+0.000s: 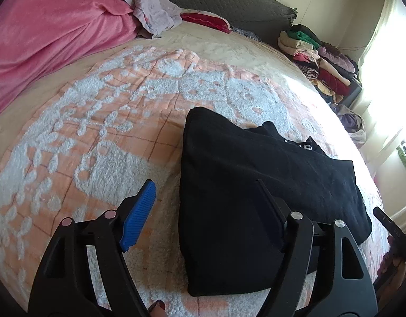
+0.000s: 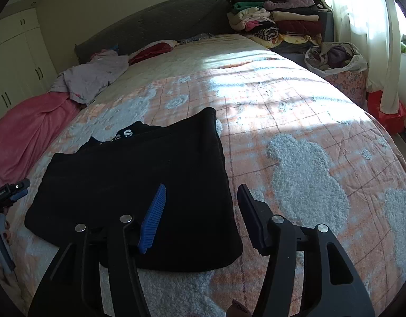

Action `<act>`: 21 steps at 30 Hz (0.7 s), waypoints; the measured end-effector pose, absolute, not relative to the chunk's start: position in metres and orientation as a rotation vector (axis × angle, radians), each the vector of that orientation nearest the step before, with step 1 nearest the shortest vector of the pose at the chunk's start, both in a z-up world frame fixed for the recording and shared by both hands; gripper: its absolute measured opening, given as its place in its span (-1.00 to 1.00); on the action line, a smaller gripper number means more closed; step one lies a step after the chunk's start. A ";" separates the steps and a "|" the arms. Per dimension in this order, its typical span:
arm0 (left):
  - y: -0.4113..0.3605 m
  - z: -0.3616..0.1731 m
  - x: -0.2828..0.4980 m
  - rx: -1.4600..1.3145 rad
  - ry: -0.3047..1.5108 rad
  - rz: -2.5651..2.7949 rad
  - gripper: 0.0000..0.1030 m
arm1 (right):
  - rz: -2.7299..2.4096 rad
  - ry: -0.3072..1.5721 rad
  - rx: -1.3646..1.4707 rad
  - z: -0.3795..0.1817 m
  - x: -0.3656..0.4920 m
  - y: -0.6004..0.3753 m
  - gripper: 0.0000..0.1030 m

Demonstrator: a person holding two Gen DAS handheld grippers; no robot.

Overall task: Fold small clothes
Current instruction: 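Open both grippers and withdraw them from the folded shirt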

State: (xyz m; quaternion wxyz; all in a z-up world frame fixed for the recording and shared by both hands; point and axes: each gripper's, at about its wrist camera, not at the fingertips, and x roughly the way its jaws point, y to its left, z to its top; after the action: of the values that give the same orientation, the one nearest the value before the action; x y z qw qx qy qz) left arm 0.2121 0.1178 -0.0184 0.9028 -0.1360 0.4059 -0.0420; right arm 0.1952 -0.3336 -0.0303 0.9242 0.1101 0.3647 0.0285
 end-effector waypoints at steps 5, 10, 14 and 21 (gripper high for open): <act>0.123 -0.032 0.201 -0.317 0.871 -0.102 0.31 | 0.070 0.770 0.237 -0.037 0.193 -0.336 0.10; 0.119 -0.037 0.191 -0.328 0.882 -0.119 0.32 | 0.075 0.799 0.272 -0.047 0.198 -0.340 0.10; 0.115 -0.043 0.185 -0.319 0.908 -0.114 0.32 | 0.076 0.803 0.296 -0.051 0.199 -0.342 0.10; 0.106 -0.053 0.184 -0.302 0.950 -0.108 0.32 | 0.089 0.813 0.339 -0.057 0.201 -0.349 0.10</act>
State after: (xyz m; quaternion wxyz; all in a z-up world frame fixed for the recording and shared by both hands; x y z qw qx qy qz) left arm 0.1842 0.1056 -0.0527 0.8770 -0.1449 0.4552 -0.0516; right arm 0.2011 -0.3494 -0.0575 0.9037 0.1639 0.3933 0.0430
